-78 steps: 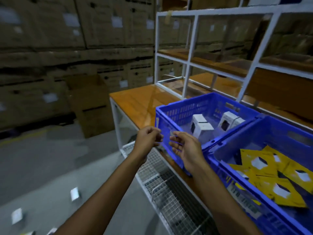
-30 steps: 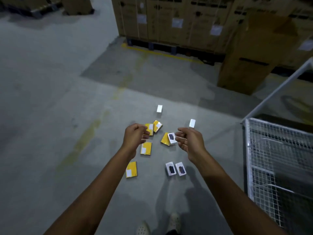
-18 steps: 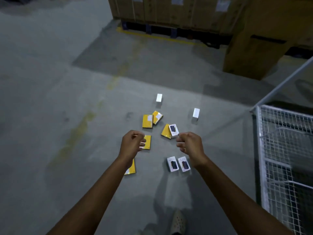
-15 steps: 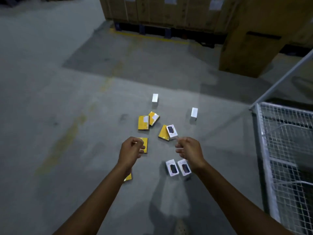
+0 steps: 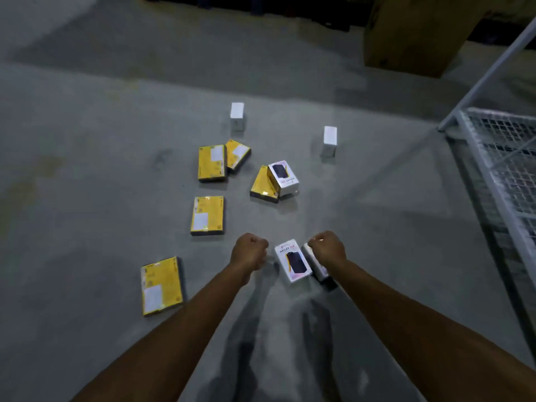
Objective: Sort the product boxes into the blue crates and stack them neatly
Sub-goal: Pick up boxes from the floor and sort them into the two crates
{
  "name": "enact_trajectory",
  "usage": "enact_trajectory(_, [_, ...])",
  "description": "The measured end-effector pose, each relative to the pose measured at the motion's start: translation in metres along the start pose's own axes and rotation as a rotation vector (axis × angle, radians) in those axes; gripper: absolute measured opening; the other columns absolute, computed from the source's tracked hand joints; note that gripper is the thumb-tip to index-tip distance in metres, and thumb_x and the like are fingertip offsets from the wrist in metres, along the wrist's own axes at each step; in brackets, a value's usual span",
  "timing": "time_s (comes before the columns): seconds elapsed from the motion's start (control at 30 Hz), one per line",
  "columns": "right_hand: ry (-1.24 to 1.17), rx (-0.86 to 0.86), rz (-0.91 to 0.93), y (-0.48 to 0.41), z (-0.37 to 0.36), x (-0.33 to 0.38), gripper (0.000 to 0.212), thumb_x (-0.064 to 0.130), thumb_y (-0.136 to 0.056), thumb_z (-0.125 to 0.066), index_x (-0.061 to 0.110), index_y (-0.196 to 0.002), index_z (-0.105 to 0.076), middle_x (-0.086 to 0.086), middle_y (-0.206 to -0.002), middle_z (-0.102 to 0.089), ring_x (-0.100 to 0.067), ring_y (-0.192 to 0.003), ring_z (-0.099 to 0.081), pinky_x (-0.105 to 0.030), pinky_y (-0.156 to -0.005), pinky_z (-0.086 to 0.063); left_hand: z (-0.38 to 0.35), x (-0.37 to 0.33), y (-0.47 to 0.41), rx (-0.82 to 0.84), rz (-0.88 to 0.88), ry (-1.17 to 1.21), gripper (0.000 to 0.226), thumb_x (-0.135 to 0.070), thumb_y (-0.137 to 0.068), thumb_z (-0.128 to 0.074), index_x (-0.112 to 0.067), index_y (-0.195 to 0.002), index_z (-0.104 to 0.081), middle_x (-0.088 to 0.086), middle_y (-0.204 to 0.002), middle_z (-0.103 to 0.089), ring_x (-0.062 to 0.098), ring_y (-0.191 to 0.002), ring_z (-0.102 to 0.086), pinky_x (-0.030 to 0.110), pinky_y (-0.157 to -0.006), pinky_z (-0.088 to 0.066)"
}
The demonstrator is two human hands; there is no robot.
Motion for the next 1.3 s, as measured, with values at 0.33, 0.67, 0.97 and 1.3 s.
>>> enact_trajectory(0.33, [0.355,-0.014,-0.027,-0.068,-0.013,-0.086,0.043,0.042,-0.089,-0.049,0.014,-0.121,-0.055,-0.017,-0.128,-0.056,-0.039,-0.119,-0.053,-0.043,-0.099,-0.044,-0.048,0.081,-0.096,-0.049,0.031,-0.327,0.041,-0.027,-0.083,-0.061,0.004,-0.109,-0.062,0.024,-0.112,-0.065,0.039,-0.100,-0.067,0.039,-0.080,-0.057])
enact_trajectory(0.67, [0.233,0.006,-0.061,-0.062,-0.035,-0.093,0.052,0.047,-0.096,-0.053,0.001,-0.121,-0.053,-0.020,-0.127,-0.060,-0.037,-0.117,-0.058,-0.036,-0.095,-0.045,-0.081,0.110,-0.089,0.118,0.197,0.053,0.015,-0.004,-0.086,-0.052,0.003,-0.074,-0.055,0.018,-0.053,-0.050,0.018,-0.035,-0.048,0.020,-0.046,-0.040])
enact_trajectory(0.97, [-0.182,0.074,-0.160,-0.060,-0.062,-0.088,0.050,0.040,-0.075,-0.079,-0.001,-0.100,-0.064,-0.019,-0.094,-0.069,-0.030,-0.072,-0.069,-0.024,-0.045,-0.046,-0.049,0.110,-0.101,0.110,0.204,0.274,0.030,-0.021,-0.087,-0.069,0.001,-0.106,-0.065,0.019,-0.077,-0.068,0.025,-0.052,-0.062,0.024,-0.048,-0.043])
enact_trajectory(1.3, [-0.655,0.074,-0.040,-0.048,-0.078,-0.032,0.055,0.021,-0.067,-0.087,0.000,-0.114,-0.065,-0.020,-0.100,-0.072,-0.027,-0.067,-0.070,-0.028,-0.048,-0.053,-0.009,0.070,-0.115,0.037,0.065,0.363,0.056,0.004,-0.069,-0.068,0.000,-0.124,-0.054,0.022,-0.101,-0.066,0.029,-0.061,-0.062,0.029,-0.045,-0.050])
Point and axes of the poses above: each hand's wrist, its own y-axis away from the middle knuckle, its own z-axis out of the back of the hand, x = y × z, the point moved 9 cm from there along -y, towards the middle knuckle
